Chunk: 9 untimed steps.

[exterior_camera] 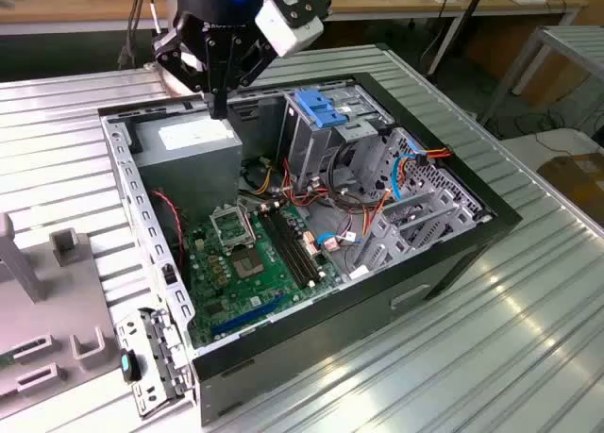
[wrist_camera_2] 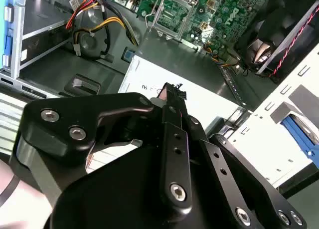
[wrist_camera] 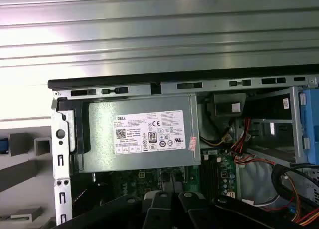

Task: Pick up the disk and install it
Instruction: 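Reach for the disk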

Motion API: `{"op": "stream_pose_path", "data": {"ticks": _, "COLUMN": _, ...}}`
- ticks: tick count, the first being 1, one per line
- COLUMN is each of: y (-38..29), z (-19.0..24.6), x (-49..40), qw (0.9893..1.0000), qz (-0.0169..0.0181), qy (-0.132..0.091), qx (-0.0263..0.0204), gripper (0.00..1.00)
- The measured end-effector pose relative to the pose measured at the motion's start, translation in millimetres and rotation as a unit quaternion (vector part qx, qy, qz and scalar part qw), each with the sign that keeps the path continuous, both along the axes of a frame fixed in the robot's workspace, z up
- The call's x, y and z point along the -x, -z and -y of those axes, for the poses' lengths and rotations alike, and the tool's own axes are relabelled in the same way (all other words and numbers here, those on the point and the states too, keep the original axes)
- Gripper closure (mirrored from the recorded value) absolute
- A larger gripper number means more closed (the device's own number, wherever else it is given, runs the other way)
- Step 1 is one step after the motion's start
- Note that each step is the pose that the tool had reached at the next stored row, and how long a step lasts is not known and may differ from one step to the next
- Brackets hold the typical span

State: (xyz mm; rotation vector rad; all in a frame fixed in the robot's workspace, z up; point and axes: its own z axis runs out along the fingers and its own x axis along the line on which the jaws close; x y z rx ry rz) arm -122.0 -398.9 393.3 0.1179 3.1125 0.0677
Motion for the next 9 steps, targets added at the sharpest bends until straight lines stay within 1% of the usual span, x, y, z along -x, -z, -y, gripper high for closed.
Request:
{"op": "stream_pose_path", "data": {"ticks": 4, "y": 0.0, "z": 0.0, "x": 4.4, "qw": 1.0000, "qz": 0.0000, "qy": 0.000, "qx": 0.0000, "gripper": 0.89}}
{"op": "stream_pose_path", "data": {"ticks": 9, "y": 0.0, "z": 0.0, "x": 14.7, "qw": 1.0000, "qz": 0.0000, "qy": 0.000, "qx": 0.0000, "gripper": 0.89}}
